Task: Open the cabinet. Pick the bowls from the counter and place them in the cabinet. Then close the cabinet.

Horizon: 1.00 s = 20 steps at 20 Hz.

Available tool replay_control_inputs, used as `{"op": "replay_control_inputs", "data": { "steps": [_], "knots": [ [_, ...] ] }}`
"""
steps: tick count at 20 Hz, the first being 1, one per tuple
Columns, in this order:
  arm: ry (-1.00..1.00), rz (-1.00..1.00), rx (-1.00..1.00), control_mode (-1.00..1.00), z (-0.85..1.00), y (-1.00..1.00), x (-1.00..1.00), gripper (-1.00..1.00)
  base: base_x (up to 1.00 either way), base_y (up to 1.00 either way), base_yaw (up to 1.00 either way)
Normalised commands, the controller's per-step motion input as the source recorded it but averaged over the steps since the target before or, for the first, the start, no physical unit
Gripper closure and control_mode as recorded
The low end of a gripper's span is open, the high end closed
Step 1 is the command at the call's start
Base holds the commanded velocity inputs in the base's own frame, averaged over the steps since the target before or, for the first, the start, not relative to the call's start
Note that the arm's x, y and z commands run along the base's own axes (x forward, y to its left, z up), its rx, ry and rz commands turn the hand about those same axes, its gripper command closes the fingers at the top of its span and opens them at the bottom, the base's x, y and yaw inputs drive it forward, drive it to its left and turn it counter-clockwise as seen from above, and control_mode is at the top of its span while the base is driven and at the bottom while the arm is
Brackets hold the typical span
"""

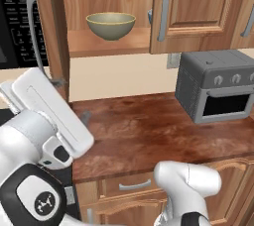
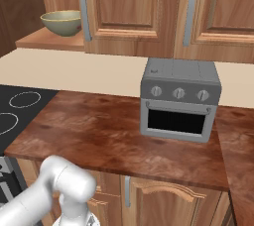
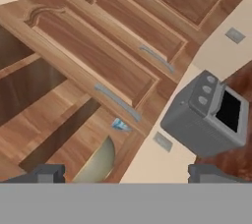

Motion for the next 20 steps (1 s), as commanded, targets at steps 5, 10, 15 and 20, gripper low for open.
{"op": "replay_control_inputs", "data": {
  "steps": [5, 10, 15, 20],
  "knots": [
    [0.00, 0.00, 0.03, -1.00, -0.13, 0.09, 0.56, -1.00, 0.00, 0.00, 0.00],
    [-0.04, 0.00, 0.01, -1.00, -0.41, 0.26, 0.34, -1.00, 0.00, 0.00, 0.00],
    [-0.07, 0.00, 0.04, -1.00, -0.48, 0.42, 0.11, -1.00, 0.00, 0.00, 0.00],
    [-0.06, 0.00, 0.05, -1.00, -0.25, 0.30, 0.20, -1.00, 0.00, 0.00, 0.00]
  ]
}}
